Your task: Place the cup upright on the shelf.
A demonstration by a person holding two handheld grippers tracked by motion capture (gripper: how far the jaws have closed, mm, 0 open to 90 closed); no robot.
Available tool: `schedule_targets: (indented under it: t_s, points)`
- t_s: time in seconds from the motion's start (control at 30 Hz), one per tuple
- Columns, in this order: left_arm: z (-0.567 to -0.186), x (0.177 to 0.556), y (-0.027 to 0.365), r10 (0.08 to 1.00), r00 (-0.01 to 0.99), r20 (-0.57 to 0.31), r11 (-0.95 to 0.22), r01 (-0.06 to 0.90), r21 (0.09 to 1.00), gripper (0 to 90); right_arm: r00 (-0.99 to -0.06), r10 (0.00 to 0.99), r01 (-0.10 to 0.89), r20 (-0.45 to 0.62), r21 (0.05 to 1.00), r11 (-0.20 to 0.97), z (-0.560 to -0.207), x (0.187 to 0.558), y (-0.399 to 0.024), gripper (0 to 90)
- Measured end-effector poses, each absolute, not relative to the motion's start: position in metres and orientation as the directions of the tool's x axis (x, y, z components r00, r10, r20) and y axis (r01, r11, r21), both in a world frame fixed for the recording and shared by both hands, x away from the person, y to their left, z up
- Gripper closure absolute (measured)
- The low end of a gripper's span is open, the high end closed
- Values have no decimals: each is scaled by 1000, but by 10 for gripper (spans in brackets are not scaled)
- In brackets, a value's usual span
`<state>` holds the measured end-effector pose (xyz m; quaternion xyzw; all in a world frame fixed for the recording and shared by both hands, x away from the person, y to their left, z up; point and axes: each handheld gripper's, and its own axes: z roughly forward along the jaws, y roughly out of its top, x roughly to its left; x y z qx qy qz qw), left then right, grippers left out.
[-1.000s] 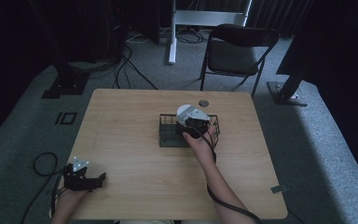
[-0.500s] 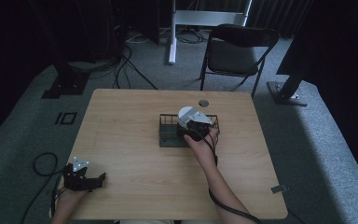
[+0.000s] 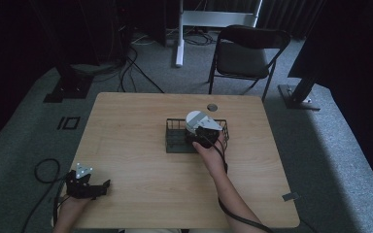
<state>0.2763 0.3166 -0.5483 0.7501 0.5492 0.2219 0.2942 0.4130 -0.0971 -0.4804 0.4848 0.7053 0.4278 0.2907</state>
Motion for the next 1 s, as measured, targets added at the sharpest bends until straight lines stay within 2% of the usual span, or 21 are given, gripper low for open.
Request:
schedule_targets:
  t_s: [0.1,1.0]
  points:
    - [-548,276,317,954,299,10,-225,694,684,1,-369,929,430,13,889,158,-479,412,-98,130]
    - [-548,276,317,954,298,9,-223,693,685,1,-410,912,397,23,904,155,-469,381,-117,129]
